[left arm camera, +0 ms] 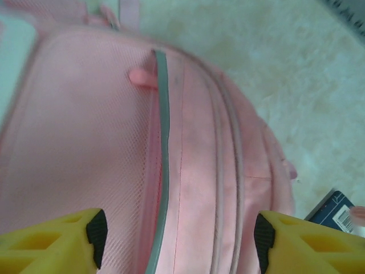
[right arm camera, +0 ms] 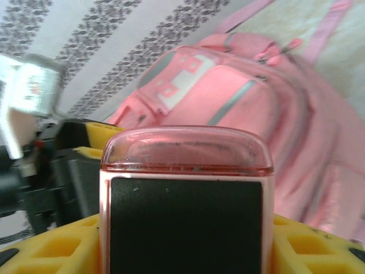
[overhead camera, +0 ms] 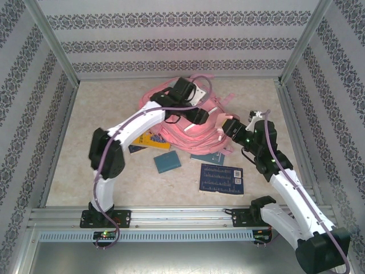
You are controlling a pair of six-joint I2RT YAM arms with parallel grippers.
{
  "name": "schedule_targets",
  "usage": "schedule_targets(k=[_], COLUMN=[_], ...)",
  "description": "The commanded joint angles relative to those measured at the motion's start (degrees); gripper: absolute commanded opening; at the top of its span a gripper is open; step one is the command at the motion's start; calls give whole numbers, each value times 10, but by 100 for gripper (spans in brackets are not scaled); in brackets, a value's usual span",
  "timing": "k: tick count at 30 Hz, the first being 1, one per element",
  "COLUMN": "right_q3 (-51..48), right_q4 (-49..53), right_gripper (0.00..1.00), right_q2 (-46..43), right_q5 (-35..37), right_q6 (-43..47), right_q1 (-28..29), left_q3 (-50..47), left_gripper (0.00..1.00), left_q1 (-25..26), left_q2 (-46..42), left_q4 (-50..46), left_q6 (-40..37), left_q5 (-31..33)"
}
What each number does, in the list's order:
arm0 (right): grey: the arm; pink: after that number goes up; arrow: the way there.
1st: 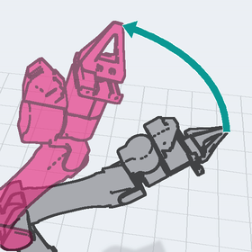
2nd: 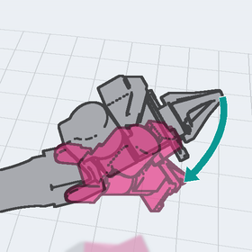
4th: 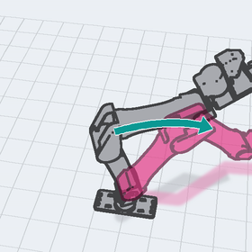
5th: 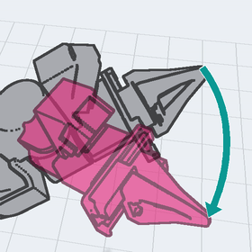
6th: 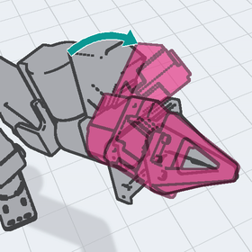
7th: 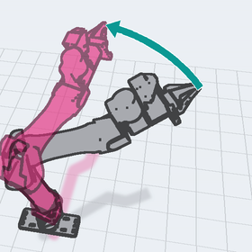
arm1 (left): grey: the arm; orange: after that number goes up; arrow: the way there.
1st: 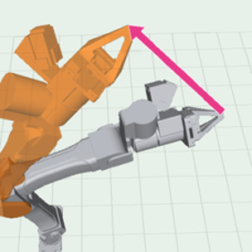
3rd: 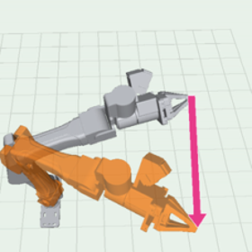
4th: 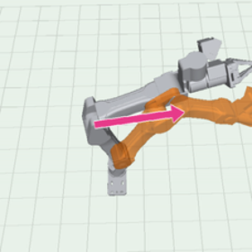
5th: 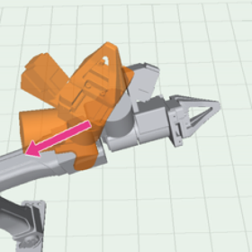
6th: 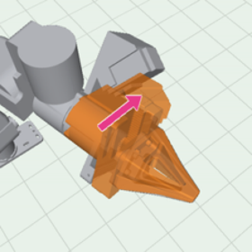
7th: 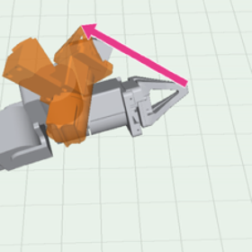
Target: Pack books, pencil case, and school supplies into a backpack
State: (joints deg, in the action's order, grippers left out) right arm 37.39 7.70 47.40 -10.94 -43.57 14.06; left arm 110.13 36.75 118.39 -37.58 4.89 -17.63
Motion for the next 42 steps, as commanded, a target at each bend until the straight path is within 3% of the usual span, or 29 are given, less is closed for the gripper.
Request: schedule_targets(k=[1, 5, 10, 15, 19, 37, 42], right_q3=[-15, -27, -36, -42, -42, -48, -49], right_q4=[30, 34, 31, 26, 23, -40, -130], right_gripper=[28, 29, 29, 29, 29, 28, 29], right_q2=[-26, -44, -49, -52, -46, 33, 107], right_q5=[60, 64, 57, 57, 57, -12, -86], right_q6=[26, 28, 27, 25, 22, -65, -129], right_q1=[-9, -21, -33, -40, -43, -80, -82], left_q3=[68, 95, 97, 93, 101, 118, 120], left_gripper=[66, 64, 52, 19, 0, 0, 0], left_q1=[5, 6, 6, 5, 3, -66, -70], left_q2=[40, 72, 93, 103, 97, -29, -40], left_q4=[-83, -81, -75, -74, -80, -99, -98], left_q6=[33, 41, 52, 52, 50, 57, 62], left_q5=[-22, -32, -52, -52, -48, -62, -84])
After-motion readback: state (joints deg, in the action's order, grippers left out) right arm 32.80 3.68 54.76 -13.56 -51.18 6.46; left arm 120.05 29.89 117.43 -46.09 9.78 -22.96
